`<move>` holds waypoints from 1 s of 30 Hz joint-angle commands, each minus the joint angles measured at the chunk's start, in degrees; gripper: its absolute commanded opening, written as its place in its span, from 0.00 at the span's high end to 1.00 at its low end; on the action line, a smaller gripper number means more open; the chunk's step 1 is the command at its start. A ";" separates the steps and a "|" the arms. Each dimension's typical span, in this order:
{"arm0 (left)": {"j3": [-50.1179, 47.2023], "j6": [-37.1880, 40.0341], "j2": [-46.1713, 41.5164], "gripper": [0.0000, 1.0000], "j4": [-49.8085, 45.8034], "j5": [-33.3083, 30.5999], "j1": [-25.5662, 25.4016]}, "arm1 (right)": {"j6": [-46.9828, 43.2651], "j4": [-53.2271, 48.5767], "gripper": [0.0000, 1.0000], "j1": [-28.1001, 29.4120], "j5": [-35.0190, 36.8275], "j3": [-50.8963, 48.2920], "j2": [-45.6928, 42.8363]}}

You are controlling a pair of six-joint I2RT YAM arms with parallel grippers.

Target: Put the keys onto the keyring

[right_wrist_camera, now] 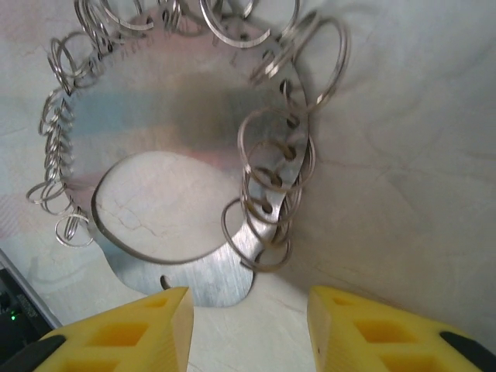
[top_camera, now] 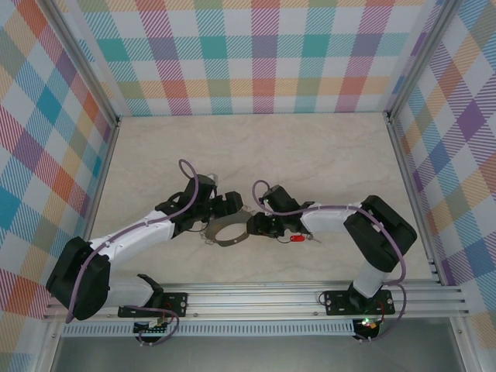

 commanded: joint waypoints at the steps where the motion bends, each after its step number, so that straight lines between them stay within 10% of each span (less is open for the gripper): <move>1: -0.56 0.66 -0.61 0.11 -1.00 -0.84 -0.72 | -0.10 1.09 0.57 0.34 0.43 2.32 1.48; 30: 0.06 0.59 1.71 0.10 -0.03 -0.56 -0.73 | -4.45 -4.17 0.62 -2.52 4.30 9.68 4.72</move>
